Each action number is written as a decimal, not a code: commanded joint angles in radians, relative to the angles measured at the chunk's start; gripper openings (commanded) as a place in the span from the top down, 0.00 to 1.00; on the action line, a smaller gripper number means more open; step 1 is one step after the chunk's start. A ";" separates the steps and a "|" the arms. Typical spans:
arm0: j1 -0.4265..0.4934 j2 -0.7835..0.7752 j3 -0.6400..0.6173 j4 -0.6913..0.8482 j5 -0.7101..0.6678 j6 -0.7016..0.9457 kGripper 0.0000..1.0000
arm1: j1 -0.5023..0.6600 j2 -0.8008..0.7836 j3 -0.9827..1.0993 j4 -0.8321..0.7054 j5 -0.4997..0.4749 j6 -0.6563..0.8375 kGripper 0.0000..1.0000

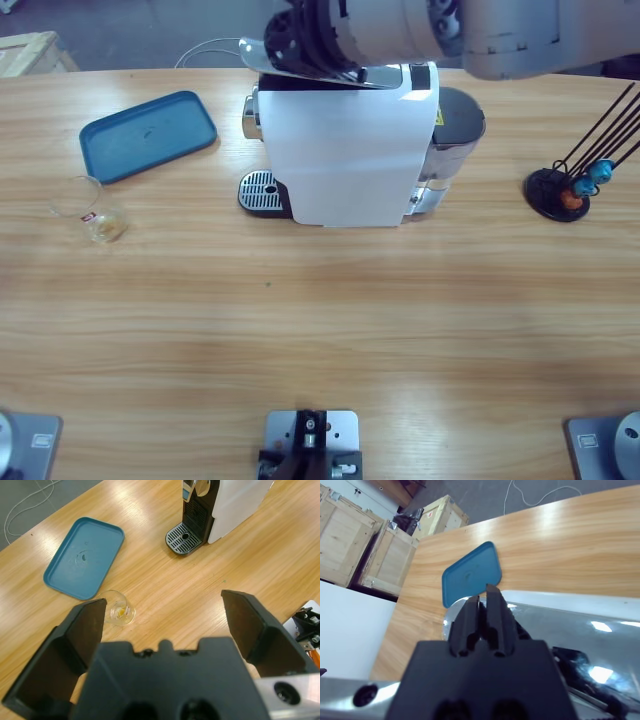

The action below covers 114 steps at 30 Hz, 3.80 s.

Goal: Pour coffee

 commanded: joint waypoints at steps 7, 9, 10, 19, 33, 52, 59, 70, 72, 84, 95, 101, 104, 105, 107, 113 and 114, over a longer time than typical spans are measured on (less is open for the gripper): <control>0.000 0.014 0.060 0.012 0.013 -0.006 0.01 | 0.033 0.176 0.146 0.063 0.044 0.013 1.00; 0.004 0.013 0.090 -0.005 0.078 -0.028 0.01 | 0.033 0.076 0.148 0.062 0.028 -0.138 1.00; 0.004 0.012 0.129 -0.032 0.134 -0.063 0.01 | 0.033 0.016 0.156 0.063 0.010 -0.199 0.46; 0.041 0.171 0.435 -0.403 0.355 -0.283 0.01 | 0.125 -0.446 0.219 0.378 -0.102 -0.320 0.00; 0.095 0.354 0.648 -0.819 0.401 -0.337 0.00 | 0.152 -0.641 0.237 0.664 -0.180 -0.323 0.00; 0.095 0.638 0.744 -1.216 0.400 -0.318 0.27 | 0.152 -0.680 0.263 0.739 -0.182 -0.324 0.00; 0.099 0.639 0.751 -1.217 0.414 -0.314 0.78 | 0.152 -0.684 0.270 0.738 -0.184 -0.320 0.00; 0.105 0.386 0.661 -1.115 0.006 0.157 1.00 | 0.152 -0.836 0.195 0.892 -0.244 -0.343 0.00; 0.125 0.359 0.620 -1.056 -0.165 0.277 1.00 | 0.152 -0.877 0.206 0.930 -0.246 -0.346 0.00; 0.336 0.746 0.308 -0.957 -0.665 0.731 1.00 | 0.152 -0.978 0.222 1.054 -0.259 -0.367 0.00; 0.310 0.925 0.223 -1.007 -0.708 0.738 1.00 | 0.150 -0.953 0.215 1.087 -0.262 -0.369 0.00; 0.282 0.976 0.197 -1.036 -0.706 0.719 1.00 | 0.150 -0.946 0.215 1.091 -0.261 -0.369 0.00; 0.271 1.002 0.183 -1.055 -0.705 0.703 1.00 | 0.150 -0.946 0.215 1.093 -0.261 -0.369 0.00; 0.268 1.009 0.181 -1.062 -0.707 0.696 1.00 | 0.150 -0.945 0.215 1.093 -0.262 -0.369 0.00; 0.259 1.016 0.178 -1.068 -0.706 0.689 1.00 | 0.149 -0.941 0.217 1.093 -0.261 -0.369 0.00; 0.247 1.034 0.158 -1.076 -0.706 0.678 1.00 | 0.147 -0.925 0.218 1.085 -0.262 -0.369 0.00; 0.243 1.035 0.158 -1.076 -0.704 0.678 1.00 | 0.147 -0.923 0.218 1.084 -0.262 -0.370 0.00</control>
